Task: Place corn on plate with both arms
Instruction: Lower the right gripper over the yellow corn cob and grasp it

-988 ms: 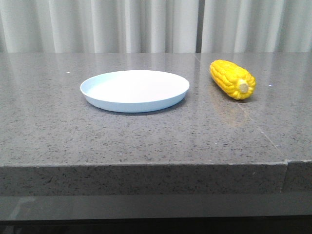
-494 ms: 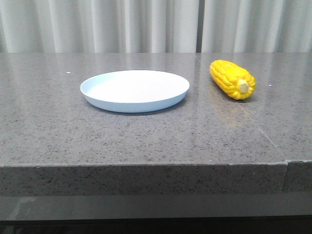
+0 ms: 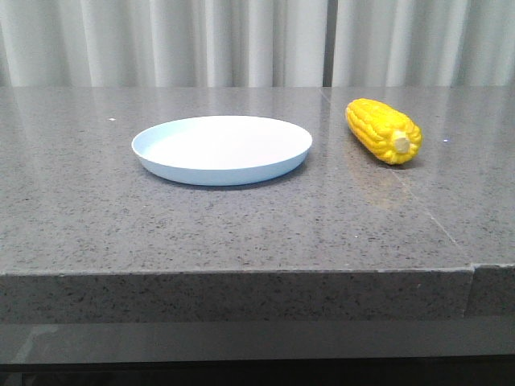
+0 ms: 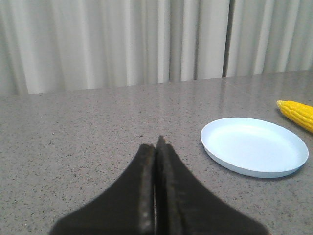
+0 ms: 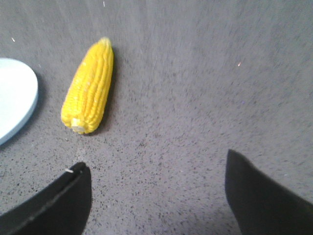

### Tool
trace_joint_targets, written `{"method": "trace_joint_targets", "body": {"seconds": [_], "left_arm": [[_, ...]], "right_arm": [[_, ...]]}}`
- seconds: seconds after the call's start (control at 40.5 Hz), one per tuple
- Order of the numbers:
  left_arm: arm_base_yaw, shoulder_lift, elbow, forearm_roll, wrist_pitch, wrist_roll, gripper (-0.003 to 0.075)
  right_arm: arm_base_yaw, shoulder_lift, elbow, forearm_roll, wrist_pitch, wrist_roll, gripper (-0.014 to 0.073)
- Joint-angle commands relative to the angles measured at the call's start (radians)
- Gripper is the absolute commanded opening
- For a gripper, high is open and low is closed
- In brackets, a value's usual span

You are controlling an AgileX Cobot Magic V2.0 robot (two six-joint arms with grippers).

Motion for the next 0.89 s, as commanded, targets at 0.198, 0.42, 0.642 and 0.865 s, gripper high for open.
{"method": "trace_joint_targets", "body": {"seconds": [0.198,0.42,0.642,0.865], "left_arm": [[-0.007,0.010,-0.023,0.003,-0.078,-0.011,-0.0020],[-0.007,0.010,-0.023,0.003,-0.078,-0.011,-0.0020],[-0.007,0.010,-0.023,0.003,-0.078,-0.011,-0.0020],[-0.007,0.010,-0.023,0.003,-0.078,-0.011,-0.0020]], "right_arm": [[0.044,0.419,-0.265,0.167,-0.014,-0.006,0.0590],[0.139,0.708,-0.474,0.209,0.041,-0.006,0.0590],[0.160,0.895,-0.622,0.209,0.067,-0.006,0.0590],[0.160,0.935,-0.646,0.209,0.067,-0.006,0.0480]]}}
